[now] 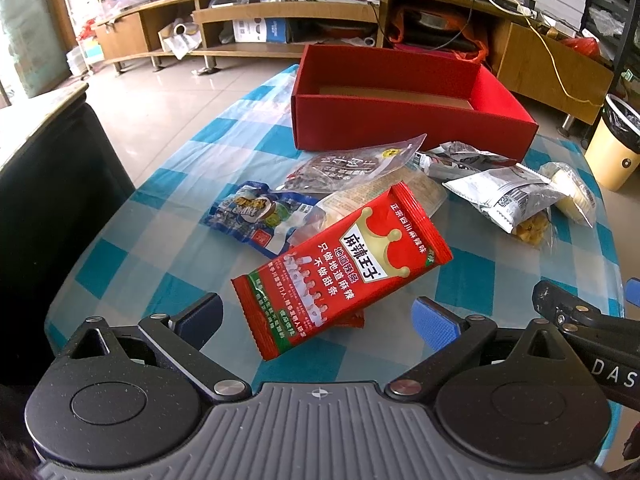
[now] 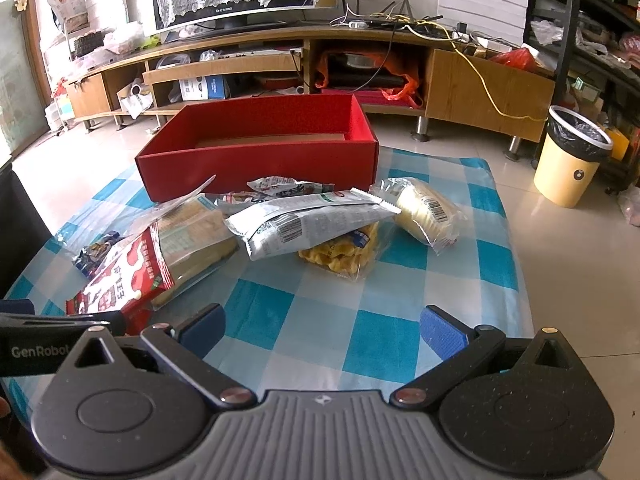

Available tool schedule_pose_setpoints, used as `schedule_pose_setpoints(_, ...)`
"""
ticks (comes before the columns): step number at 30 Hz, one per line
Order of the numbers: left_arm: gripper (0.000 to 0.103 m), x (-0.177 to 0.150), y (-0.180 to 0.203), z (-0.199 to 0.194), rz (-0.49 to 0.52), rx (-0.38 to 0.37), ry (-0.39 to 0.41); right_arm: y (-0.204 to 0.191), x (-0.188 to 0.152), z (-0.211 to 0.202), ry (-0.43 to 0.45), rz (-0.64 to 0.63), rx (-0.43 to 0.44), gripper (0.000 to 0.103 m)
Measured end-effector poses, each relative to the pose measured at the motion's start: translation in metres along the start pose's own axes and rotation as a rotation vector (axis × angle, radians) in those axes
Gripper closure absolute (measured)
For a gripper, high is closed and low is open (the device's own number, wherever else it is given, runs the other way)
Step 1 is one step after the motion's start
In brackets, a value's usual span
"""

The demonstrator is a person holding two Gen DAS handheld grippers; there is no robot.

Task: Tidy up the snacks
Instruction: 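Move the left gripper toward the red spicy-strip packet, then grasp the red spicy-strip packet with the left gripper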

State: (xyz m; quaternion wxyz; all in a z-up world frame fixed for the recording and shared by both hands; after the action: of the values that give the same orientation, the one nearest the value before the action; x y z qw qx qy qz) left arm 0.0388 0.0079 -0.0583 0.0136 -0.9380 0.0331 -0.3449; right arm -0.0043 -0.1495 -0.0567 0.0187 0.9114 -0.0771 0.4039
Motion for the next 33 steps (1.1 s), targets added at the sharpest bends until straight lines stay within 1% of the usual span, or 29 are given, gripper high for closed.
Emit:
schedule_pose_setpoints(4,0.001,0.0,0.002,0.001,0.015,-0.001,0.005,0.0,0.0,0.001,-0.004,-0.002,0.0,0.0)
schedule_pose_setpoints(8,0.002,0.003,0.006,0.003,0.052,-0.004,0.011,0.001,0.001,0.002,-0.007,0.003,0.003,0.0)
schedule_pose_setpoints(12,0.002,0.006,0.009,0.003,0.09,-0.031,0.023,0.004,0.001,0.004,-0.015,0.014,0.009,0.0)
schedule_pose_setpoints(15,0.002,0.007,0.01,0.006,0.113,-0.078,0.023,0.005,0.001,0.005,-0.021,0.019,0.013,0.0)
schedule_pose_setpoints(17,0.002,0.009,0.01,0.009,0.134,-0.13,0.031,0.007,0.002,0.004,-0.02,0.026,0.015,0.0)
schedule_pose_setpoints(19,0.001,0.01,0.013,0.013,0.177,-0.168,0.042,0.008,0.004,0.004,-0.021,0.035,0.021,0.0)
schedule_pose_setpoints(22,0.001,0.012,0.019,0.022,0.254,-0.18,0.059,0.009,0.004,0.006,-0.033,0.045,0.032,0.0)
schedule_pose_setpoints(24,0.001,0.014,0.024,0.028,0.292,-0.204,0.062,0.008,0.003,0.007,-0.047,0.049,0.041,0.0)
schedule_pose_setpoints(26,0.001,0.014,0.029,0.033,0.32,-0.235,0.06,0.009,0.002,0.008,-0.058,0.053,0.049,0.0)
schedule_pose_setpoints(28,0.001,0.013,0.037,0.038,0.371,-0.27,0.043,0.011,0.002,0.009,-0.065,0.069,0.056,0.0)
schedule_pose_setpoints(31,0.001,0.008,0.045,0.049,0.459,-0.253,0.037,0.018,0.001,0.011,-0.083,0.101,0.071,0.0)
schedule_pose_setpoints(33,0.002,0.004,0.047,0.062,0.5,-0.197,-0.004,0.022,-0.001,0.013,-0.102,0.124,0.084,0.0)
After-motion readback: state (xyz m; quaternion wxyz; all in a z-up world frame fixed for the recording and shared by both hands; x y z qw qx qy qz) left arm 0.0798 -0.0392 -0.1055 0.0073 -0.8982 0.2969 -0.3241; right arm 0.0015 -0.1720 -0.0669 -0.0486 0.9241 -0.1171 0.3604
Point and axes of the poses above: each gripper's, at about its wrist camera, not at the fingertips, and z roughly the way its jaws point, y to its right, x to its top, the point moved 6 cm from there along z, roughly the way its jaws point, and after that the axes turned 5 degrees about y, right-handed, at the moved point
